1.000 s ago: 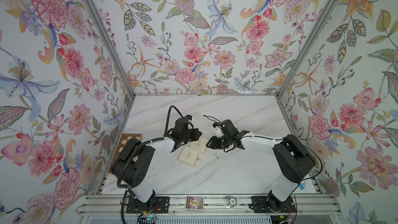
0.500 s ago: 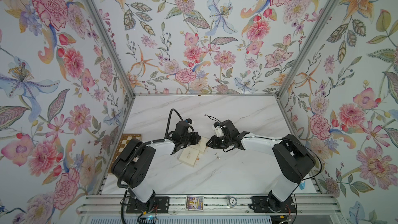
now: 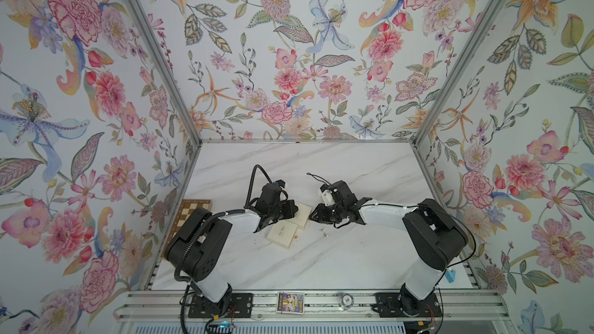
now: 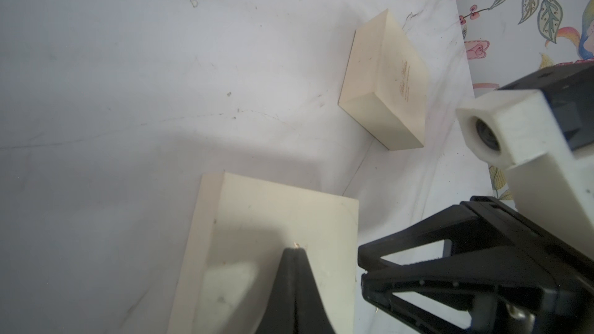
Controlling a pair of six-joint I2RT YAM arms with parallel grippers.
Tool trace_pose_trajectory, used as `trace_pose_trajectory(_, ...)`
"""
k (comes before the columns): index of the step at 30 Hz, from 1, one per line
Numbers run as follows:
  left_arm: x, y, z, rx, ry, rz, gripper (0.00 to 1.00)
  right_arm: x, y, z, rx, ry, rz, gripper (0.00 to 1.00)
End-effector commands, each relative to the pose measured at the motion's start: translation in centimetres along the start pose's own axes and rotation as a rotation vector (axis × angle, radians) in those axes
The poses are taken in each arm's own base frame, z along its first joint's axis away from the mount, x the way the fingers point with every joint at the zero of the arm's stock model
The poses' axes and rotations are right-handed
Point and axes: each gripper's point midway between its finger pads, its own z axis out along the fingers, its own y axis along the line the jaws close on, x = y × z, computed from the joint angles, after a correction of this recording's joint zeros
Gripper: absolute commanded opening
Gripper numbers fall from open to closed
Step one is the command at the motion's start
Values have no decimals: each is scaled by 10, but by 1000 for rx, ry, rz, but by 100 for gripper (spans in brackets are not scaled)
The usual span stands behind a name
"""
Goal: Take out the earrings from the drawer-style jewelry box
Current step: Open the drawer in the jewelry box.
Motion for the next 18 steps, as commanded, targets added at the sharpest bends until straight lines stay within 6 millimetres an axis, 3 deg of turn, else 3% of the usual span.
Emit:
trace_pose_trajectory(1,9,7,-2,-40,13,3,0,5,-5,5,0,15,15,25)
trace_pose_trajectory(18,9,8,-2,-46,18,0,0,5,-7,8,-6,17,22,21)
